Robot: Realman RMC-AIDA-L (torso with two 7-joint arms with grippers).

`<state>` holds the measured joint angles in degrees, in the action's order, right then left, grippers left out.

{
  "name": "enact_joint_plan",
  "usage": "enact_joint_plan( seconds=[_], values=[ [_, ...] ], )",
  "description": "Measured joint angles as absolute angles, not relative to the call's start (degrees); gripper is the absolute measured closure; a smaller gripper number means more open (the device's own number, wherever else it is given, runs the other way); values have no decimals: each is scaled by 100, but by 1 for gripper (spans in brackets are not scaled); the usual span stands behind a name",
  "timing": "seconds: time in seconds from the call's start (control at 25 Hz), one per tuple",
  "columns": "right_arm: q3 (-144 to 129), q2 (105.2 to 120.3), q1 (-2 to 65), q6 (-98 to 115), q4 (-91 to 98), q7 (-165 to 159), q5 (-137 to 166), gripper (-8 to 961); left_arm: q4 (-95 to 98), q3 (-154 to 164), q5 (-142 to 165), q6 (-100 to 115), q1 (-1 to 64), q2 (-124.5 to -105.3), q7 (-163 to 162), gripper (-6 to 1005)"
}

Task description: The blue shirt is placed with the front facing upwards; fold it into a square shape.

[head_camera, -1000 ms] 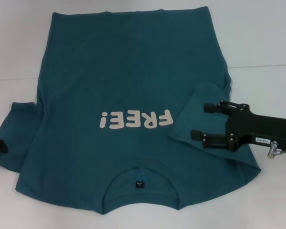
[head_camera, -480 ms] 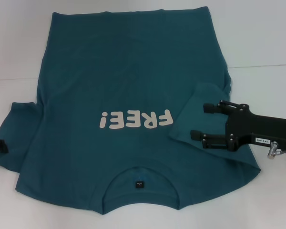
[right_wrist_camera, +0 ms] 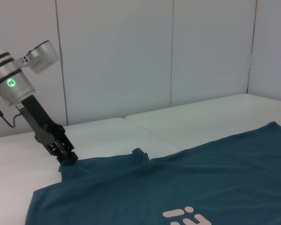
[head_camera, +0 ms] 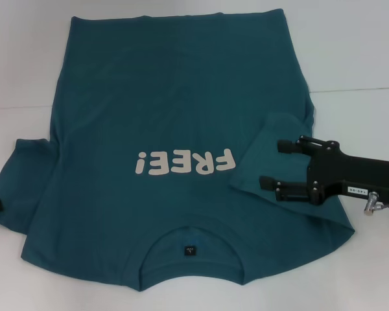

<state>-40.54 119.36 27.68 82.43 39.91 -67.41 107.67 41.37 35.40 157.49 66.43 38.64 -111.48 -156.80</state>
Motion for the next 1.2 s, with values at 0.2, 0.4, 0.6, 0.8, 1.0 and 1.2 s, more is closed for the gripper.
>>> enact_joint_plan(
  seconds=[0.2,0.4,0.6,0.8,1.0,1.2],
  values=[
    [-4051,11936,2769,8233,3997,-6741,10767,37,4122,3542,15841,6649,3867,-11144,-15721,490],
    [-4054,11936,2768,8231,3999,-6741,10767,37,4122,3542,15884,6637,3865,-11144,-15724,641],
    [-4060,11936,2768,8241,3999,-6741,10767,37,4121,3542,15887,6627,3863,-11145,-15717,813],
    [-4061,11935,2762,8254,3999,-6741,10767,37,4122,3542,15891,6619,3860,-11159,-15694,932],
    [-4055,11935,2749,8267,3999,-6741,10767,37,4162,3585,15900,6598,3846,-11178,-15673,951],
    [-4052,11936,2739,8270,3999,-6741,10767,37,4192,3779,15912,6496,3813,-11188,-15673,949]
  ],
)
